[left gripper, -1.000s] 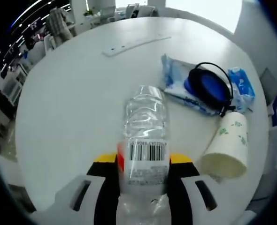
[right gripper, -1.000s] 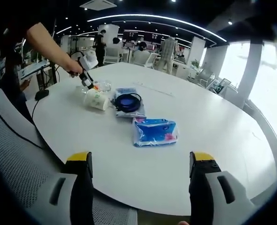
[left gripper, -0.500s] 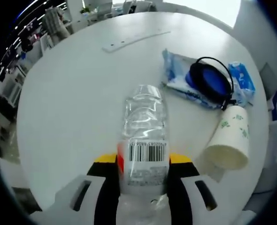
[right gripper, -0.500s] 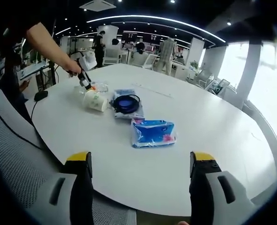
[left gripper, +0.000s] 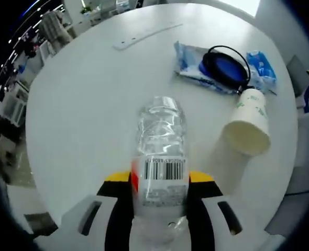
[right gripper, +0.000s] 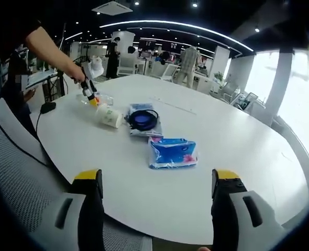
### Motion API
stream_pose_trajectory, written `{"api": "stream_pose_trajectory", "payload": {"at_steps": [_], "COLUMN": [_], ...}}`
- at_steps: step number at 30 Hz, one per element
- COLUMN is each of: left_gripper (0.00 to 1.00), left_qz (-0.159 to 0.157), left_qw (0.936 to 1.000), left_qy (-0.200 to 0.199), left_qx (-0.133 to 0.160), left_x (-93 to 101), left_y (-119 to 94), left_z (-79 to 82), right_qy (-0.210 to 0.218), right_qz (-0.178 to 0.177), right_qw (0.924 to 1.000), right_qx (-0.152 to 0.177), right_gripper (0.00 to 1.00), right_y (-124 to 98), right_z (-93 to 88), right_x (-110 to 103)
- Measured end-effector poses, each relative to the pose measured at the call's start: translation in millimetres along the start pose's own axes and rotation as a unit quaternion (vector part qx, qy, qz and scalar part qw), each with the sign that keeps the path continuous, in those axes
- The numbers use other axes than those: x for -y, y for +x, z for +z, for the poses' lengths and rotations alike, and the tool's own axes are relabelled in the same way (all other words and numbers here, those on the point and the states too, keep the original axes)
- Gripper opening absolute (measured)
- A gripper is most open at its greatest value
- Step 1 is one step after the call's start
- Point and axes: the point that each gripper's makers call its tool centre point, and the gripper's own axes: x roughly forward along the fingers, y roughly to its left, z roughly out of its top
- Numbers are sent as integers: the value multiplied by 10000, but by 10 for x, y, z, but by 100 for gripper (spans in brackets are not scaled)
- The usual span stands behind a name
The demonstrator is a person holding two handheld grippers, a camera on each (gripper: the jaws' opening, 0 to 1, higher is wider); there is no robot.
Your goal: Arrange the tabletop items into an orderly group along one side of the table until the central work area is clear of visible clutter.
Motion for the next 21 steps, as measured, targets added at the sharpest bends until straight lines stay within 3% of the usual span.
{"api": "stream_pose_trajectory", "payload": {"at_steps": [9,16,21], "left_gripper": [35,35,35], "left_qz": [-104,-195,-259], "left_qw": [9998,9990,9966], "left_qy": [87,241,478], "left_qx": [-146,-316,-618], "left_x": [165,299,365], "left_y": [-158,-275,-348], "left_z": [-73,-171,-324], "right_qy": [-150,-553,-532], "right_qz": [84,194,199], "right_qw": [9998,9983,9983], "right_qx": [67,62,113], "right_gripper": [85,85,86], "right_y": [-3,-2,-9], "right_z": [36,55,77], "right_x": [-43,-124,-116]}}
